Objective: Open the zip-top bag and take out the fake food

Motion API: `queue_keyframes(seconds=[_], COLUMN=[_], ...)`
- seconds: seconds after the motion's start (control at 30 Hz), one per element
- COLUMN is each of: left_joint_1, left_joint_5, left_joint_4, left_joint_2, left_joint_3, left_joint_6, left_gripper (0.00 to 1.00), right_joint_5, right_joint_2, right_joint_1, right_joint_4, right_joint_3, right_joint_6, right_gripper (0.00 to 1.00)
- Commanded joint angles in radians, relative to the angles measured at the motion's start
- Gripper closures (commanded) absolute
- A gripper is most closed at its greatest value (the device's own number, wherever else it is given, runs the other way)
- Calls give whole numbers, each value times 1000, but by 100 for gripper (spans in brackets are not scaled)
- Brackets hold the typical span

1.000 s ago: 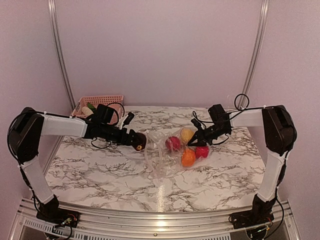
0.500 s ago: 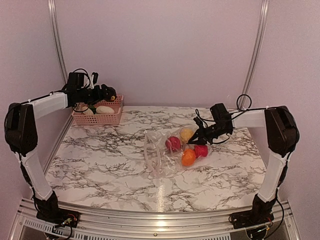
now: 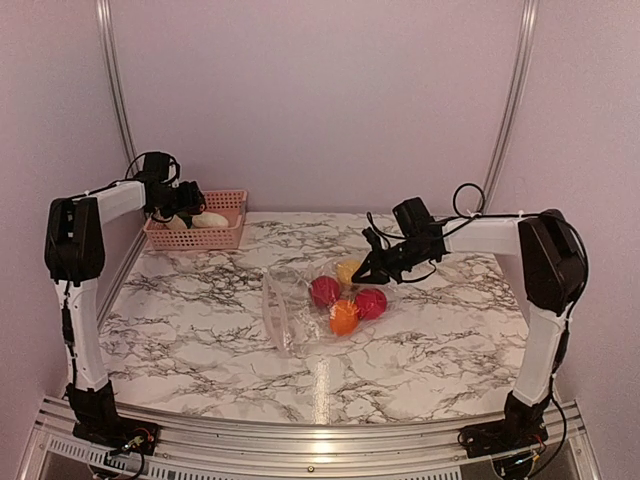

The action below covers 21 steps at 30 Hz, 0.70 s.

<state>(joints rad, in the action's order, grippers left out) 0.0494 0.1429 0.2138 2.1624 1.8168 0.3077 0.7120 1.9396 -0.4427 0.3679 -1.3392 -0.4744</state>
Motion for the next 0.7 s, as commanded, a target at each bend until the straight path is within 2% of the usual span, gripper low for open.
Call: queue_keyframes(seconds=[0.0, 0.07, 0.13, 0.2, 0.27, 0.37, 0.5, 0.6, 0.67], left_joint_1=[-6, -8, -8, -8, -8, -9, -8, -9, -9], left_joint_5=[-91, -118, -136, -164, -171, -170, -149, -80, -64], left_joint_4=[120, 158, 190, 212, 208, 199, 170, 40, -206], left_joint_2=[80, 112, 130, 135, 125, 105, 59, -43, -177], left_joint_3=[102, 145, 174, 190, 185, 179, 165, 36, -146], left_joint_6=[-45, -53, -60, -65, -73, -82, -80, -47, 15], left_gripper=[32, 31, 25, 13, 2, 1, 1, 1, 1], right_joint_5=[-31, -32, -20, -3, 3, 18, 27, 35, 39], right_joint_2=[18, 17, 15, 8, -1, -11, -24, -36, -49], right_joint_1=[4, 17, 38, 55, 72, 95, 117, 128, 132], right_joint_4=[21, 38, 49, 57, 64, 83, 108, 132, 144], right_joint_3=[-75, -86, -85, -81, -78, -79, -85, -81, -71], right_joint_6=[-12, 1, 15, 31, 48, 78, 116, 149, 175], right_gripper=[100, 100, 98, 79, 65, 50, 46, 45, 42])
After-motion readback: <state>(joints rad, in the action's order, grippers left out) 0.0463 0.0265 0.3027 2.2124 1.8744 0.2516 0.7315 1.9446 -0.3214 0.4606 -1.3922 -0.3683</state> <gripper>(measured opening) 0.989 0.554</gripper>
